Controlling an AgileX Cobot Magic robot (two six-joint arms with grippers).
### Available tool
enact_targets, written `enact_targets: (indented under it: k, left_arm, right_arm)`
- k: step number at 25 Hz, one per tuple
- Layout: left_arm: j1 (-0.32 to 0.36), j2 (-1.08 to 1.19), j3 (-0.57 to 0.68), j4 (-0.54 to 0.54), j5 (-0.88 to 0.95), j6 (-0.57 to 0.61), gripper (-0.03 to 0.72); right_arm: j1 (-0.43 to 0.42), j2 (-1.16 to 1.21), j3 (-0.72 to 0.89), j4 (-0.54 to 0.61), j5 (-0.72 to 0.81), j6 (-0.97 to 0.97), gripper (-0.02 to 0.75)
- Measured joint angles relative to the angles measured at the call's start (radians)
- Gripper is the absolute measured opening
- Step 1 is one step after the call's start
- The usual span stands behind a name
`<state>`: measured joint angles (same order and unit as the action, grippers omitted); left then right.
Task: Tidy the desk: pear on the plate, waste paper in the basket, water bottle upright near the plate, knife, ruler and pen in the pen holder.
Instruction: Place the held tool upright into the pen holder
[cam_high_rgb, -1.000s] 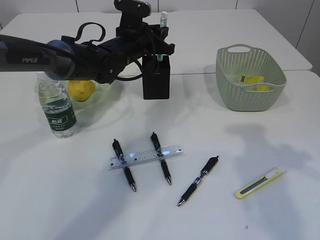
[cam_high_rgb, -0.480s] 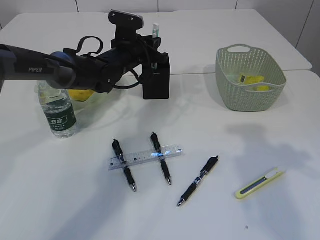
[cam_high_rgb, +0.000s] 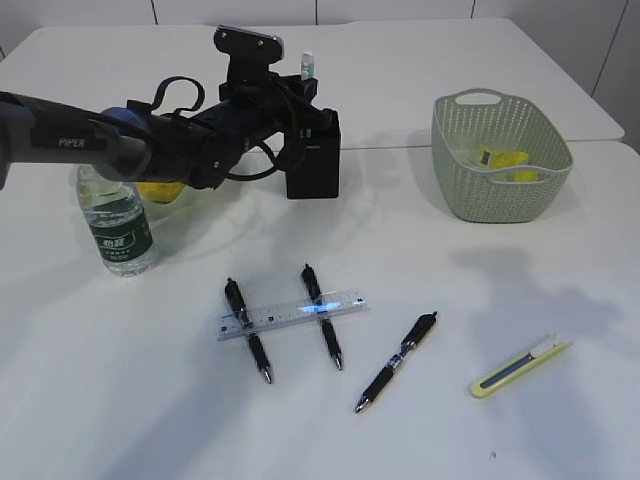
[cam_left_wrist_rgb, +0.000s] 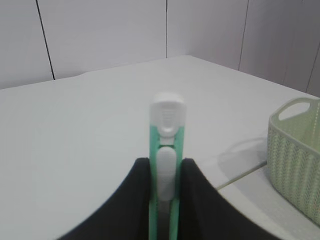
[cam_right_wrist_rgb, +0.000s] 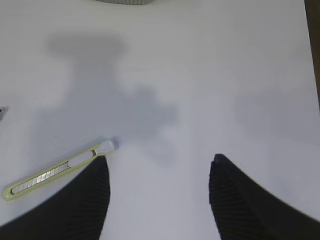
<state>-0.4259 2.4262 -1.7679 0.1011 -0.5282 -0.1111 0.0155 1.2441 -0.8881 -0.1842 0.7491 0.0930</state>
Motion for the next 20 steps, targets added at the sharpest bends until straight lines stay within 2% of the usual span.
enact_targets:
  k: [5,9,11,20]
  left_arm:
    - [0.000,0.000,0.000,0.012,-0.017,0.000,0.162]
    - [0.000,0.000,0.000,0.012,-0.017,-0.005,0.299]
    - [0.000,0.000,0.000,0.014,-0.017,-0.008,0.340]
    - [0.000,0.000,0.000,0.014,-0.002,-0.011,0.364]
  right_arm:
    - [0.000,0.000,0.000,-0.001,-0.004,0.000,0.494]
    - [0.000,0.000,0.000,-0.001,-0.004,0.000,0.494]
    - [0.000,0.000,0.000,-0.001,-0.006,0.000,0.494]
    - [0.000,0.000,0.000,-0.001,-0.012,0.000,0.494]
